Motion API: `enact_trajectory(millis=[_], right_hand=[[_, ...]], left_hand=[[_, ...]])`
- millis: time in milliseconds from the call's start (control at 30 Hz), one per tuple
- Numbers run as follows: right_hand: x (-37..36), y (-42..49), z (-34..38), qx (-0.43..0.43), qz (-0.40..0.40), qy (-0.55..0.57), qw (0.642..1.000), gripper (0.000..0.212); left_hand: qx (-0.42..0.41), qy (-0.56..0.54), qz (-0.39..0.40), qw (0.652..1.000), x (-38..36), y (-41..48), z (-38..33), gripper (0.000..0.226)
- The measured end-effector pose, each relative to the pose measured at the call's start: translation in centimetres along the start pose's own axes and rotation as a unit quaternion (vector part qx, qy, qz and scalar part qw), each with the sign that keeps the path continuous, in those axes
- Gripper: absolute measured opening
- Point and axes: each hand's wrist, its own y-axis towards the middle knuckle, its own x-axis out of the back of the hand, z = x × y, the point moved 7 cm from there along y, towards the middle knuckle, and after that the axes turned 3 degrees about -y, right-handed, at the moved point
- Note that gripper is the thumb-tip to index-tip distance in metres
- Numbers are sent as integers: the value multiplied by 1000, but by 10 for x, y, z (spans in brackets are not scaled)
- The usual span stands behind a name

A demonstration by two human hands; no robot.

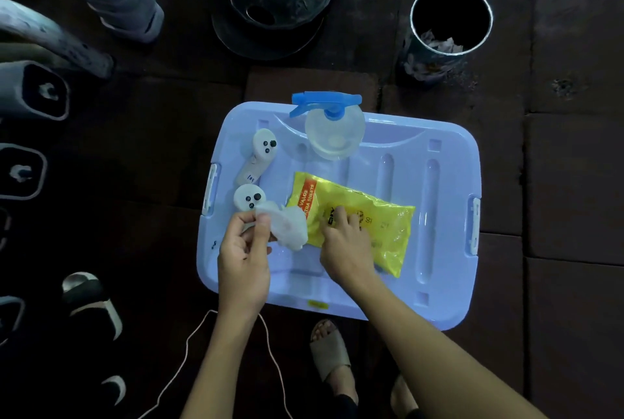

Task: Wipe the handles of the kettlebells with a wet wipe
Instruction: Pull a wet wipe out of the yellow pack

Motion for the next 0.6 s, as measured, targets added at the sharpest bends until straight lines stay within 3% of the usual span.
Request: enact_trajectory(millis=[167, 433, 533, 600], right_hand=[[3, -7, 9, 57, 1, -99, 993, 48], [-14, 0, 0, 183, 54, -181, 965, 51], [-3, 10, 0, 162, 106, -139, 971, 47], [14, 12, -9, 92, 166, 2, 982, 40]], left_hand=[[24, 4, 22, 999, -2, 1, 3, 12], [53, 27, 74, 996, -16, 6, 22, 13], [58, 34, 108, 992, -30, 3, 10, 18], [63, 17, 119, 991, -38, 1, -1, 19]])
